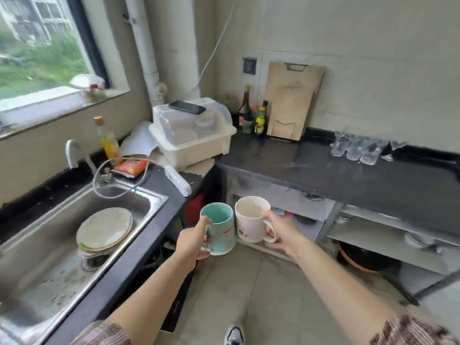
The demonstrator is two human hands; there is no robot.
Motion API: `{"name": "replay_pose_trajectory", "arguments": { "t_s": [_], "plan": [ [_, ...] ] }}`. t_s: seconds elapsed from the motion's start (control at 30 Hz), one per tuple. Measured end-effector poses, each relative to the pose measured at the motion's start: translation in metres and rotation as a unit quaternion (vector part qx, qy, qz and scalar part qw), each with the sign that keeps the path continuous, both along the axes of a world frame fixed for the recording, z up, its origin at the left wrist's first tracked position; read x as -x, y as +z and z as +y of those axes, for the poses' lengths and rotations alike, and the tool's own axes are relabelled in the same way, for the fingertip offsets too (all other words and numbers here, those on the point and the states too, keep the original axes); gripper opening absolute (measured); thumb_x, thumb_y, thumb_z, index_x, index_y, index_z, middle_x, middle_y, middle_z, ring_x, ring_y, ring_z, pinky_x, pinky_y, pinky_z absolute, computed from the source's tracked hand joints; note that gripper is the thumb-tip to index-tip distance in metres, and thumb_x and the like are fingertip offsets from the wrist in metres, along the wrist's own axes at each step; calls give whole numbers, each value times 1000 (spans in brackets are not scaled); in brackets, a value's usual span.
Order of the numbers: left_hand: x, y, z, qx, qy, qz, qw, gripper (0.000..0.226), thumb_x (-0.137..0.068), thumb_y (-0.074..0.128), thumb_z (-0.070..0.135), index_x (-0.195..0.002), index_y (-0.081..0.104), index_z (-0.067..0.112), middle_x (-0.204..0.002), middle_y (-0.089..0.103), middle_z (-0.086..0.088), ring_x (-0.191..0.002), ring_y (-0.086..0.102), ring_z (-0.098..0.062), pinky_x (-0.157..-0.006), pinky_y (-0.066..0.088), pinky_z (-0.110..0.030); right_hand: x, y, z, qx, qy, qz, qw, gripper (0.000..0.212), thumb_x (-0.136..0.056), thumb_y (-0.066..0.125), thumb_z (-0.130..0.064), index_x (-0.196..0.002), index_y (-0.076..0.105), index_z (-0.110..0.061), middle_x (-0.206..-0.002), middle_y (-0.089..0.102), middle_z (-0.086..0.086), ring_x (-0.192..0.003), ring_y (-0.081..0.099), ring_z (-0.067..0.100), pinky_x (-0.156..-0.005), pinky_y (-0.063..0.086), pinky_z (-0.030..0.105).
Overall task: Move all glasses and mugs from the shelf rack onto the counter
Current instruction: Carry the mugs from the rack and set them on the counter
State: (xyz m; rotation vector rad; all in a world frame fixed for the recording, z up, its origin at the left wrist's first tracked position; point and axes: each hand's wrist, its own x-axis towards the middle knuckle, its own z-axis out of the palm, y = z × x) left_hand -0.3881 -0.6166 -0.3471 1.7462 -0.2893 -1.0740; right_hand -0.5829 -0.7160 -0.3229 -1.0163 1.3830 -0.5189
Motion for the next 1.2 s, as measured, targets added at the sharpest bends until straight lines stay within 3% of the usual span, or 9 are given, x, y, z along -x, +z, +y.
{"name": "replay_pose_trajectory", "arguments": {
  "t_s": [0.13, 0.3, 0.53, 0.67, 0.77, 1.1, 1.2],
  "plan": [
    [43, -3, -82, -10, -55, 10, 998, 36, -70, 63, 46, -79, 61, 11, -83, 67, -9, -82, 66, -27, -51, 57, -32, 50, -3, -54, -2, -60, 6, 998, 24, -81, 61, -37, -79, 62, -13, -71, 55, 5, -80, 62, 26, -86, 55, 44],
    [90, -13, -191, -28, -115, 29, 993, 32, -72, 63, 44, -82, 59, 13, -87, 67, -9, -82, 64, -27, -50, 54, -29, 108, -14, -133, -17, -131, 16, 991, 29, -78, 64, -38, -87, 65, -10, -80, 58, 7, -82, 62, 27, -87, 56, 48],
    [152, -18, -337, -59, -189, 32, 980, 37, -73, 62, 46, -83, 62, 11, -87, 69, -11, -82, 64, -26, -59, 56, -33, 177, -26, -244, -47, -199, 39, 978, 26, -82, 61, -38, -83, 62, -13, -78, 59, 4, -79, 60, 24, -76, 54, 37],
    [185, -18, -398, -68, -214, 28, 974, 37, -74, 62, 45, -76, 62, 9, -80, 68, -10, -75, 62, -25, -56, 54, -30, 209, -27, -293, -75, -246, 7, 966, 25, -84, 59, -36, -90, 62, -12, -83, 61, 7, -78, 61, 26, -81, 55, 42],
    [210, -22, -441, -81, -207, 46, 974, 37, -74, 64, 44, -77, 60, 7, -78, 66, -9, -78, 63, -29, -54, 52, -30, 231, -27, -330, -70, -269, 2, 960, 24, -85, 58, -34, -90, 62, -10, -80, 61, 7, -77, 60, 26, -82, 54, 41],
    [297, -44, -575, -100, -142, 62, 983, 36, -78, 64, 38, -64, 54, 7, -70, 57, -9, -84, 58, -31, -77, 55, -42, 296, -48, -474, -91, -234, 50, 967, 26, -88, 52, -34, -90, 61, -9, -85, 64, 5, -84, 57, 27, -84, 52, 40],
    [315, -49, -607, -113, -125, 55, 984, 35, -78, 62, 38, -70, 57, 5, -68, 59, -8, -76, 57, -30, -65, 52, -35, 311, -59, -513, -114, -219, 55, 967, 27, -89, 51, -35, -91, 61, -10, -84, 64, 3, -85, 60, 25, -84, 51, 40]
  ]
}}
